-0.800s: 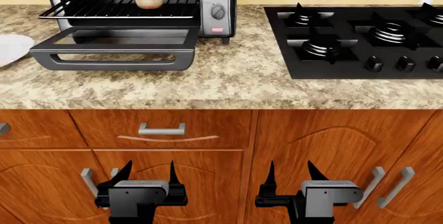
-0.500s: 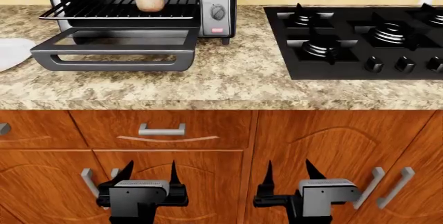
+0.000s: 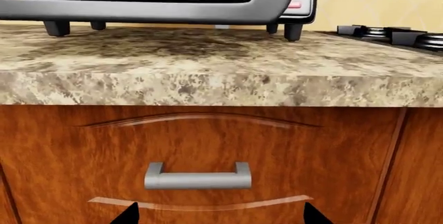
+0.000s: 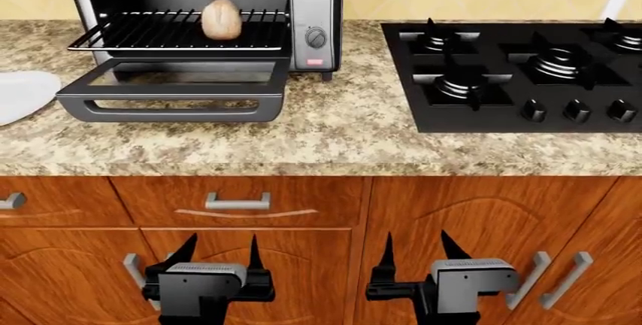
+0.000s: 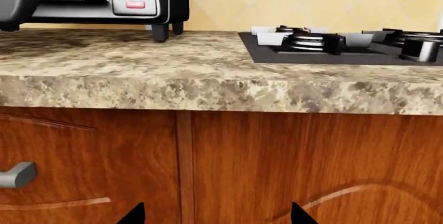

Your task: Pick the bread from the rack and place it on the plate on the counter.

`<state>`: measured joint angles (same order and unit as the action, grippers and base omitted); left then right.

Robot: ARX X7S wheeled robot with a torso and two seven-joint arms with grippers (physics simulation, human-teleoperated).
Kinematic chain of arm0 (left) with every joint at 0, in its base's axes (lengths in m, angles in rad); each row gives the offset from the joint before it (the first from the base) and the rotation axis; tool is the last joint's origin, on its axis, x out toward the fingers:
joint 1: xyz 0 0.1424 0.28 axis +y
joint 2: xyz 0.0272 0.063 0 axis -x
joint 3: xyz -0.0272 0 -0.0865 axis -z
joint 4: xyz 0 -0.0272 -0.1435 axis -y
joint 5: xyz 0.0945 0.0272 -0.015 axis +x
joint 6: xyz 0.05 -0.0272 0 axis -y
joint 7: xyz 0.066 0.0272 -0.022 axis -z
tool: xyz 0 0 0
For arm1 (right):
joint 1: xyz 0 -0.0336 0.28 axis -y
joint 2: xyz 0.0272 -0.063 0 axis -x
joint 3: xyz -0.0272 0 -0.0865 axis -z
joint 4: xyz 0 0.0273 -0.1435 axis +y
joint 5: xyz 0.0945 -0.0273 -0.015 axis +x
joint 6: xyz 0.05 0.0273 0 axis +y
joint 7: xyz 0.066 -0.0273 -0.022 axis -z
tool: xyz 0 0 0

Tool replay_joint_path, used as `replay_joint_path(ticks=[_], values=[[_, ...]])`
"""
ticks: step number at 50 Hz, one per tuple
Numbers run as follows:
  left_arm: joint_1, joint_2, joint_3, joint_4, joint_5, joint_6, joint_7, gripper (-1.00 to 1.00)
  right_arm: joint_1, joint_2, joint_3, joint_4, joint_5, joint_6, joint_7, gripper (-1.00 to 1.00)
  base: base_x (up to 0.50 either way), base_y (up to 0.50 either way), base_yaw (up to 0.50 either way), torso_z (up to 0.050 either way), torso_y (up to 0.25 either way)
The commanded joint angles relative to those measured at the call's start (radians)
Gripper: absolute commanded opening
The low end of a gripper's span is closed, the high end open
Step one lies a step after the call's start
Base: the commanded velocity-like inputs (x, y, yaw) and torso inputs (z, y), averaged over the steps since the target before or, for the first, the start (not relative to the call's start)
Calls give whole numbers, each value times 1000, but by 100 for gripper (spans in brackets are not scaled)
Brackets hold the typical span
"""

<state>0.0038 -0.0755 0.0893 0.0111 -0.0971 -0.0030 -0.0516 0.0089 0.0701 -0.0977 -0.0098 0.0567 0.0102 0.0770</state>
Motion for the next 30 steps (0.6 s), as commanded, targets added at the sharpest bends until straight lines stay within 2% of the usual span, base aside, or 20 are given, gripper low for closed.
replay_joint_path(ticks=[1,11,14,30], values=[[-5,-14,21,-4,-9,2,-14,100,4,14,-19,3,5,-3,21,100,0,0,0,50,0],[-5,-27,35,-5,-22,10,-24,100,6,23,-30,9,6,-7,46,100,0,0,0,50,0],[2,-28,32,-10,-41,24,-20,100,7,25,-40,19,-10,-14,62,100,0,500,0,42,0],[2,-42,49,-33,-45,53,-39,100,10,39,-67,27,4,-16,75,100,0,500,0,0,0]])
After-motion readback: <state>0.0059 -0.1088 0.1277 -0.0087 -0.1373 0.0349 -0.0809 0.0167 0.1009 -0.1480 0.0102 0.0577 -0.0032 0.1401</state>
